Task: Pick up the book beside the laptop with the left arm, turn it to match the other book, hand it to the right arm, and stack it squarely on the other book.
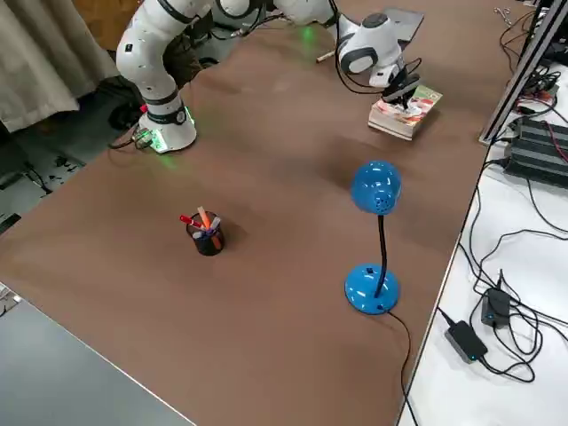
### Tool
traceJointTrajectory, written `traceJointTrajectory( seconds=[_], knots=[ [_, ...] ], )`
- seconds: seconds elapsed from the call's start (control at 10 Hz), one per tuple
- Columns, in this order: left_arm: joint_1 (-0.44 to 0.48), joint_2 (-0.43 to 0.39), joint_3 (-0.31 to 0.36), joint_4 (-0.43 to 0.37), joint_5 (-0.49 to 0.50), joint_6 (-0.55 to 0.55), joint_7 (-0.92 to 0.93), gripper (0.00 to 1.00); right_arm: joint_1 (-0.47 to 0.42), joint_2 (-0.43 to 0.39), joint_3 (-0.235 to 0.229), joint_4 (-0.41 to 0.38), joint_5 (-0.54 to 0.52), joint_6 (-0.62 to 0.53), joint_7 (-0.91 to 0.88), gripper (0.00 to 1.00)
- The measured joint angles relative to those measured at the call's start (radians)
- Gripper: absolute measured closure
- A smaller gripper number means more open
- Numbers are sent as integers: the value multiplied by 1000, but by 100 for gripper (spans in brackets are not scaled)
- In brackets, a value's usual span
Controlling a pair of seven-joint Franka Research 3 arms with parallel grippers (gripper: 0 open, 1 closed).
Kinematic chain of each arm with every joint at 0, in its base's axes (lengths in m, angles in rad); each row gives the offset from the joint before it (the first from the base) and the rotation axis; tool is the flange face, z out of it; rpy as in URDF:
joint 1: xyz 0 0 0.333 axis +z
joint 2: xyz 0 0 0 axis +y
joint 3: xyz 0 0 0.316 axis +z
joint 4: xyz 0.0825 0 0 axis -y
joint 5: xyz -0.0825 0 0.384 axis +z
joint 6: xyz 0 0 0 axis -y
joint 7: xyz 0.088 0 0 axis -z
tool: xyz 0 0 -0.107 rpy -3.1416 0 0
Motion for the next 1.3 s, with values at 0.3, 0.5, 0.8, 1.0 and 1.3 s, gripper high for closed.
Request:
traceJointTrajectory(
  seconds=[0.3, 0.5, 0.8, 1.0, 1.3],
  knots=[
    [0, 0, 0, 0, 0, 0, 0, 0, 50, -9, 2, 82, -1, -34, 148, 100],
    [2, 1, 0, 0, 0, 0, 0, 0, 73, 12, 2, 150, -1, -38, 208, 100],
    [2, 2, 0, 1, 0, 0, 0, 0, 81, 120, 2, 276, -2, -35, 216, 100],
    [2, 2, 0, 1, 0, 0, 0, 0, 91, 182, 1, 336, -2, -32, 216, 100],
    [2, 3, 0, 1, -1, 0, 0, 0, 100, 216, 0, 355, -2, -14, 216, 100]
  ],
)
